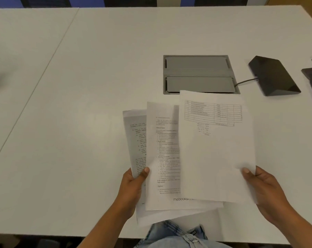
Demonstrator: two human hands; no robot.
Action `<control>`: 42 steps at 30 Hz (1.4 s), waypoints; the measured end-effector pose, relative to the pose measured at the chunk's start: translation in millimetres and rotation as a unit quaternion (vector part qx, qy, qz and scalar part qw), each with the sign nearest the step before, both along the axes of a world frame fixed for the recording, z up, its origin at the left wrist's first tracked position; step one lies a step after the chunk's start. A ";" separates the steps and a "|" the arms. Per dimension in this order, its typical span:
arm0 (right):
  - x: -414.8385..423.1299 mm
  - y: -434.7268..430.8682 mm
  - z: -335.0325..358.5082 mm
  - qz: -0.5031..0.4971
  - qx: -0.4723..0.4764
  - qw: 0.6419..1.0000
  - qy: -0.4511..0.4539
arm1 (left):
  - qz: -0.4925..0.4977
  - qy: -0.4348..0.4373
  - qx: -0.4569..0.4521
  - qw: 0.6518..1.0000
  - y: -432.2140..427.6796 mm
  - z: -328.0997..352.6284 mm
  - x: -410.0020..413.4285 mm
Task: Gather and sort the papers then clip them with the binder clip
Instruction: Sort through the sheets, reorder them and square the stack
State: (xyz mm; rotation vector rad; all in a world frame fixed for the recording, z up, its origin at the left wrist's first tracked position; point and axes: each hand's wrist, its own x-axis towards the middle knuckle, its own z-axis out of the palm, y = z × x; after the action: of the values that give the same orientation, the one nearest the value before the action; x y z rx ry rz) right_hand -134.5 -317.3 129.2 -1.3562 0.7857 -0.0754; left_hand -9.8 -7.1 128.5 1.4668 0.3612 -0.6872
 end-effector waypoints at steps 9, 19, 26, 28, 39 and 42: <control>20.3 39.9 -3.8 0.065 -0.138 0.987 0.039 | -0.015 -0.017 -0.017 1.000 -9.2 8.8 -1.8; 37.4 68.7 5.0 0.094 -0.045 0.994 0.036 | 0.072 0.083 -0.056 0.992 -21.9 19.8 1.4; 40.8 69.3 5.2 0.070 -0.061 0.996 0.012 | -0.001 0.030 -0.043 0.999 -16.8 22.8 3.3; 42.2 68.3 5.4 0.091 -0.069 0.993 0.007 | -0.007 0.034 -0.021 0.999 -15.5 20.3 4.6; 51.8 67.1 -9.7 0.173 -0.043 0.984 0.013 | 0.054 0.013 0.044 0.997 -4.6 11.3 2.7; 53.9 57.1 -32.7 0.092 -0.106 0.987 0.078 | 0.080 -0.003 0.063 0.995 9.3 11.4 5.0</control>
State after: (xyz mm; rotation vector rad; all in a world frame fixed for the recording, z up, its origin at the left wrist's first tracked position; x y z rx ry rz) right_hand -80.6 -260.2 96.5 -1.6458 0.7966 0.0975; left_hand -4.8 2.1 139.9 1.5408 0.5189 -0.5389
